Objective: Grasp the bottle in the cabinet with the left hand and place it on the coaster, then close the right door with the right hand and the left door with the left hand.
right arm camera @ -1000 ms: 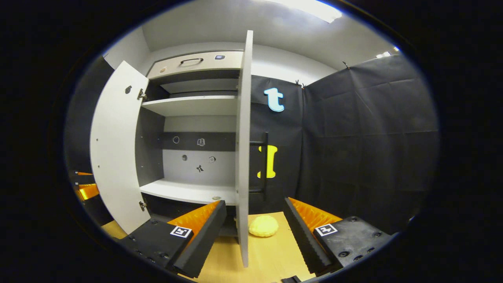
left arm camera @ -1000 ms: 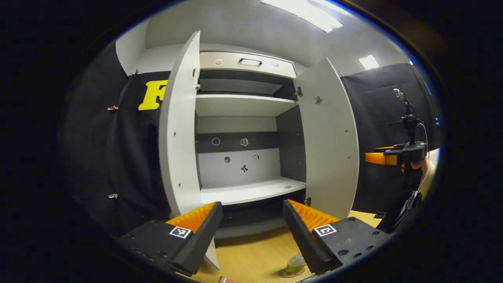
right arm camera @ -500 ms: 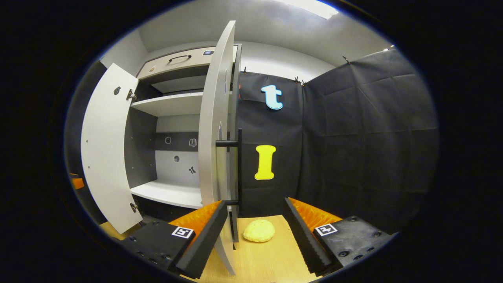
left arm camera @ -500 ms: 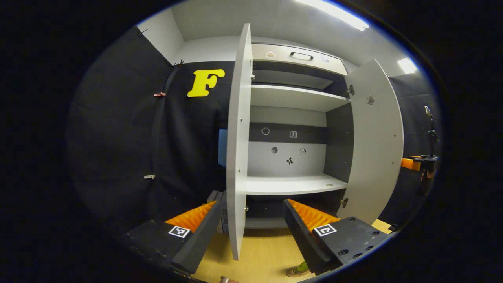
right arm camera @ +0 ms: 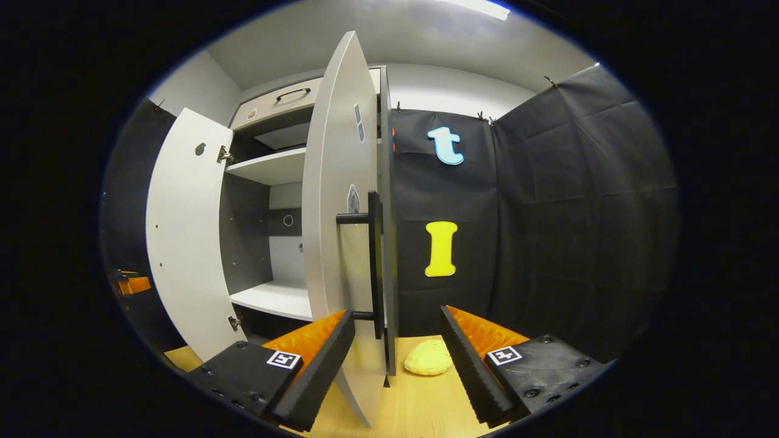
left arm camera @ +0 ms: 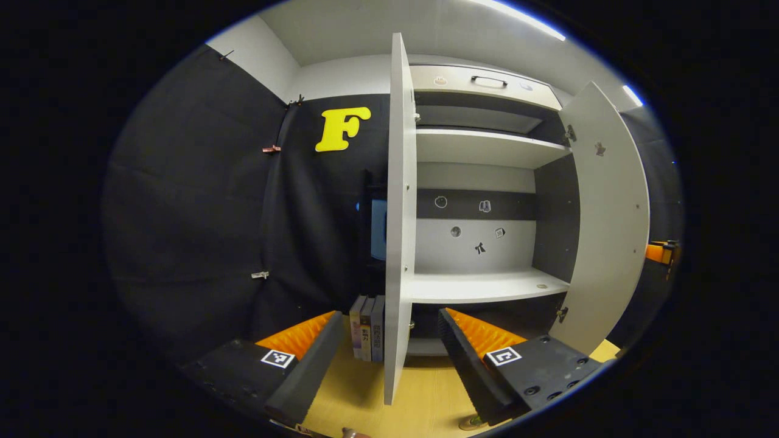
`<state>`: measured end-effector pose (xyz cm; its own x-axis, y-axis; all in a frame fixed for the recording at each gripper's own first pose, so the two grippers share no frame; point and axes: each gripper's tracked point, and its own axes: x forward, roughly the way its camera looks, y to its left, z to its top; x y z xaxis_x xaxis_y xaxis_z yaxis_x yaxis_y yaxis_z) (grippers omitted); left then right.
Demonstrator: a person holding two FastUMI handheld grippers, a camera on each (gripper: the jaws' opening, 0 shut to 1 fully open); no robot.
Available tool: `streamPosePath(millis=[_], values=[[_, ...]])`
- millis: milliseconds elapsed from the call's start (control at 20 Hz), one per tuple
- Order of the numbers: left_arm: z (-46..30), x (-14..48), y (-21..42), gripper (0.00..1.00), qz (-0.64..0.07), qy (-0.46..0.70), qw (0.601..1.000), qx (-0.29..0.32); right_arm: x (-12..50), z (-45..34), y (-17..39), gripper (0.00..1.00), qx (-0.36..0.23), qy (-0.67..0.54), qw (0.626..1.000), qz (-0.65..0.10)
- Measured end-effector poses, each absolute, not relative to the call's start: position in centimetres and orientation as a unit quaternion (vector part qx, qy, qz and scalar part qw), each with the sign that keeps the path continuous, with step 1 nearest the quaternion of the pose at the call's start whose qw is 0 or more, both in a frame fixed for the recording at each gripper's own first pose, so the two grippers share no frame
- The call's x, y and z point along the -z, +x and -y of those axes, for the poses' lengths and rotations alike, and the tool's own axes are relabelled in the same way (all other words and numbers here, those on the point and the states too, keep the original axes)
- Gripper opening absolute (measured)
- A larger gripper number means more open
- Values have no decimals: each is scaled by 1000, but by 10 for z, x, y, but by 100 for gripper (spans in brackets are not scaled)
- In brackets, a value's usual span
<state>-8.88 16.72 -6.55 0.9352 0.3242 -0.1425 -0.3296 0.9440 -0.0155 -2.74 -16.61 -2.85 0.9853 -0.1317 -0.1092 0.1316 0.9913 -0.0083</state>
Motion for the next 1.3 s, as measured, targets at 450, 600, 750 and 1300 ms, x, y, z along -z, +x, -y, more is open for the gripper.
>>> streamPosePath(millis=[450,600,750,1300], values=[[-169,68,-92,98,-77,5,980,-182,44,89,12,97,-34,24,997,-60],[-183,68,-104,98,-81,18,976,-199,49,55,27,98,-84,65,992,-63],[-195,65,-104,98,-80,20,974,-209,56,28,43,98,-121,74,988,-66],[-251,45,-69,98,-54,47,972,-225,67,44,38,98,-96,37,991,-80]])
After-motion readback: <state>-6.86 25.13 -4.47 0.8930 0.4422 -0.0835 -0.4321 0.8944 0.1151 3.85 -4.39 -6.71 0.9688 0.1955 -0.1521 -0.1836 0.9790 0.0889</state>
